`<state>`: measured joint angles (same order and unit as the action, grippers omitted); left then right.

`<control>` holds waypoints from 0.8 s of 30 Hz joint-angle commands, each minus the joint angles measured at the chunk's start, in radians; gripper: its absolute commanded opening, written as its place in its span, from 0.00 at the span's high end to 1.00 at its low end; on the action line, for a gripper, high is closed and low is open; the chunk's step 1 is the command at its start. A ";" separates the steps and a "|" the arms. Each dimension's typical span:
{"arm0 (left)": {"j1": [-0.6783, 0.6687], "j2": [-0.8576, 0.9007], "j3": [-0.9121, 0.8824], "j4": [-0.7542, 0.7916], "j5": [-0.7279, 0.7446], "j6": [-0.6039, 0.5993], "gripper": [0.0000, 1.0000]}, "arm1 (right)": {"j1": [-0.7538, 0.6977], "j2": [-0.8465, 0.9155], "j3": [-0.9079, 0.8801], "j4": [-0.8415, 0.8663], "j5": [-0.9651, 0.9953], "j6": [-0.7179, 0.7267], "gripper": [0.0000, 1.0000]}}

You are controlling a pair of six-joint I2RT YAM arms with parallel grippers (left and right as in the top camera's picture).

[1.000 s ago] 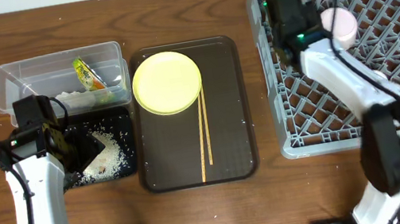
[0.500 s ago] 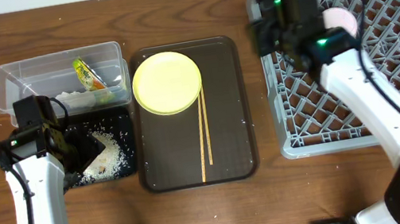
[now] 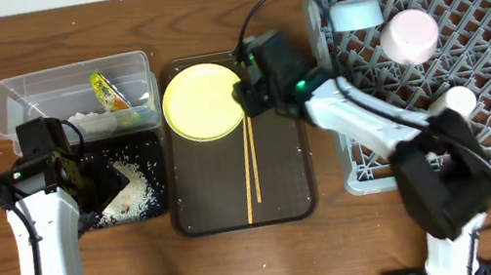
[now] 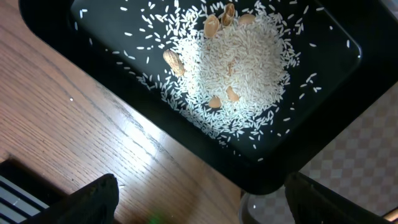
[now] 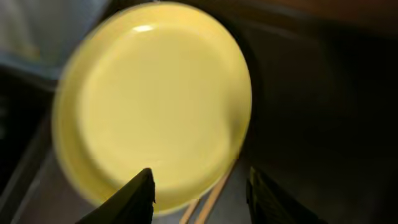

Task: Sort waste into correct bins and load items into the dishwasher rack
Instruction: 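Reach the right gripper to the yellow plate and grasp its edge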

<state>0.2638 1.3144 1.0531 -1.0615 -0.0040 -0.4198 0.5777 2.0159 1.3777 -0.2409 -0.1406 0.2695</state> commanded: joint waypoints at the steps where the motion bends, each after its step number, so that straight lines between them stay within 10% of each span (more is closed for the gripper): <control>1: 0.004 -0.007 -0.006 -0.004 -0.011 -0.008 0.12 | 0.027 0.060 0.000 0.026 0.055 0.095 0.57; 24: 0.004 -0.007 -0.006 -0.005 -0.008 -0.008 0.12 | 0.044 0.110 0.001 -0.025 0.092 0.296 0.99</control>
<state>0.2638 1.3144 1.0531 -1.0630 -0.0040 -0.4198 0.6140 2.1197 1.3819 -0.2634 -0.0647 0.5098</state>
